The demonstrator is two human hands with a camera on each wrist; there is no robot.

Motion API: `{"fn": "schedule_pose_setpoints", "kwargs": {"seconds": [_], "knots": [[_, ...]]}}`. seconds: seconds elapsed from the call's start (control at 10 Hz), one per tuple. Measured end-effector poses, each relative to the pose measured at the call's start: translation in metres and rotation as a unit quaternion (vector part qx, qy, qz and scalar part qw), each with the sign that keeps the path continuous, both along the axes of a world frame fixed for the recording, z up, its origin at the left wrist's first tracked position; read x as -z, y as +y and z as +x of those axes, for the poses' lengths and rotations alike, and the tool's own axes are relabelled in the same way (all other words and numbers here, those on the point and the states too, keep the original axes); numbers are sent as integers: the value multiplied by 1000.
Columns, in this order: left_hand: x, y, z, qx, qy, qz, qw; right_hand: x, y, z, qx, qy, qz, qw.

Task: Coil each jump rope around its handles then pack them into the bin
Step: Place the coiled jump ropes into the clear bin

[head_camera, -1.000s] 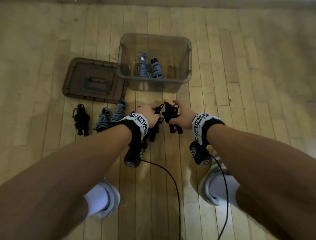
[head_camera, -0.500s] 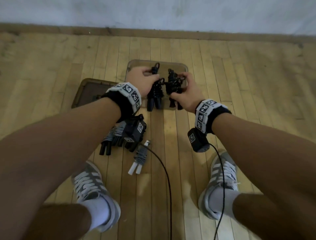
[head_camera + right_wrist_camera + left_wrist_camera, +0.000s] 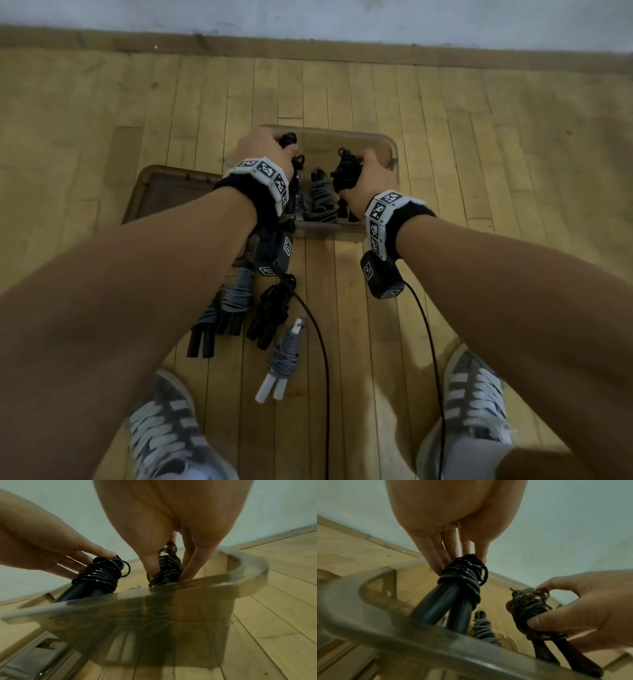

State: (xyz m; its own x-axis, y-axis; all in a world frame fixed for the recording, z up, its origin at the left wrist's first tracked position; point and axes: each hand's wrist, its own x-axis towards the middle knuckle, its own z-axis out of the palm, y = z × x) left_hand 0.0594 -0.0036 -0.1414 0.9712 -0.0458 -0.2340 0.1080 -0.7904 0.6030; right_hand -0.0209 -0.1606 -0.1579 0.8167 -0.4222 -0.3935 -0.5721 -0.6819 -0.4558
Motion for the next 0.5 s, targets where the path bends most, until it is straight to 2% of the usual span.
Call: {"fn": "schedule_pose_setpoints", "kwargs": {"seconds": [0.1, 0.2, 0.3, 0.4, 0.5], "knots": [[9, 1, 10, -4, 25, 84, 996, 14, -5, 13, 2, 56, -8, 998], [21, -8, 5, 36, 19, 125, 991, 20, -9, 23, -24, 97, 10, 995], [37, -5, 4, 106, 13, 209, 972, 22, -9, 32, -57, 100, -4, 993], [32, -20, 12, 86, 72, 193, 975, 17, -1, 35, -116, 77, -35, 990], [28, -13, 11, 81, 94, 175, 977, 16, 10, 37, -173, 115, -31, 978]]}}
